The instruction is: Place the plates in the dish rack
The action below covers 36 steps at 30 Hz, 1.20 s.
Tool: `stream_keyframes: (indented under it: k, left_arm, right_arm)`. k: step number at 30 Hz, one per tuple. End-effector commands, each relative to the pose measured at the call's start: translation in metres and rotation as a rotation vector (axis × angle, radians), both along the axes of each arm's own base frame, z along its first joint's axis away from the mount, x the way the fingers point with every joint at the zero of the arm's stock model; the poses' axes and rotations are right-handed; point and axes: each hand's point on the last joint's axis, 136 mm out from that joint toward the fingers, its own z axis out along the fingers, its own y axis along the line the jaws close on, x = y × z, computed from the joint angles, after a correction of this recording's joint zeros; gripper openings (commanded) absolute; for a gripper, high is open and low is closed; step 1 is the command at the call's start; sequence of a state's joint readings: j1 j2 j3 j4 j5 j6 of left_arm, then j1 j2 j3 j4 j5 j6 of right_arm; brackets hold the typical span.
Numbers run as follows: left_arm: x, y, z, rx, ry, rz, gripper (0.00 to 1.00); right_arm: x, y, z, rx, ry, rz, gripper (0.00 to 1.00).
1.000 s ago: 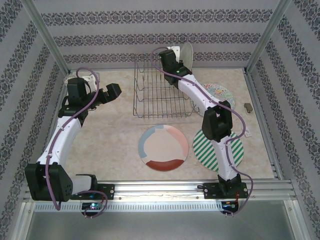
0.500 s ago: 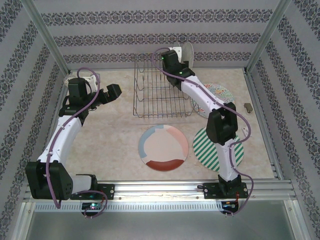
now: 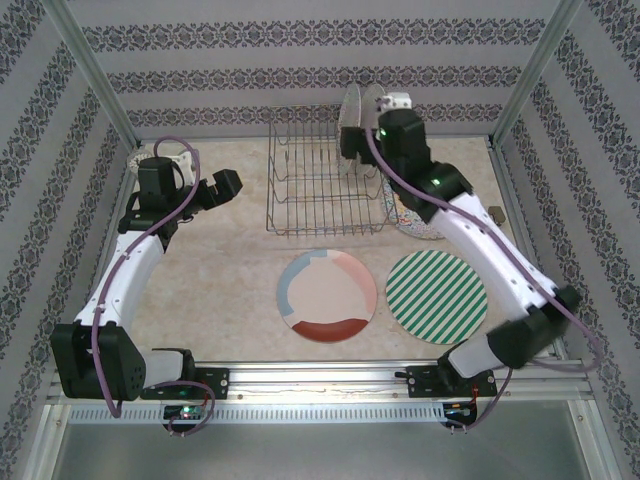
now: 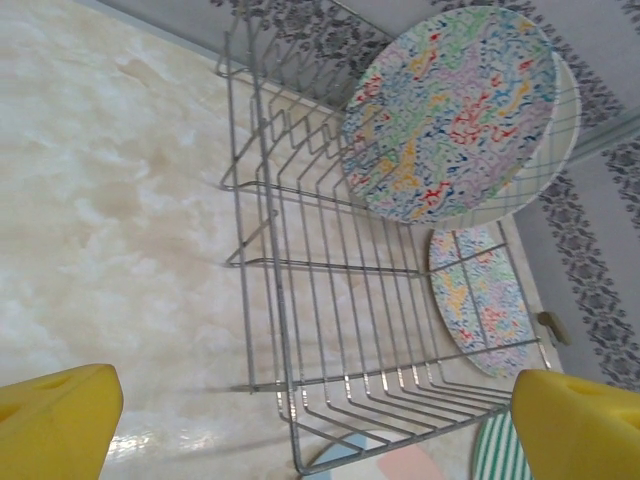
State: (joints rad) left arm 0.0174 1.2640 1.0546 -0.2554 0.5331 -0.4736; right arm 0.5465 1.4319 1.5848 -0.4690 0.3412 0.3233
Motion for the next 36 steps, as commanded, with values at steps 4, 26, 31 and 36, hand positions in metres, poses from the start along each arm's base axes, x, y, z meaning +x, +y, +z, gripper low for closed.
stream_keyframes:
  k: [4,26,31,36]
  left_arm:
    - [-0.012,0.026,0.009,0.172,0.005,0.152,1.0]
    - [-0.129,0.001,-0.071,0.148,0.218,0.21,1.0]
    - [-0.138,-0.019,-0.091,0.107,0.232,0.089,1.0]
    - [-0.148,-0.048,-0.113,0.062,0.265,-0.082,1.0]
  right_arm:
    - [-0.091,-0.016,-0.081,0.11,0.311,0.069,0.98]
    - [-0.2,-0.014,-0.247,0.279,0.689,0.1,0.97]
    - [-0.2,-0.005,-0.257,0.251,0.698,0.109,0.96]
    - [-0.196,0.0,-0.275,0.227,0.726,0.105,0.96]
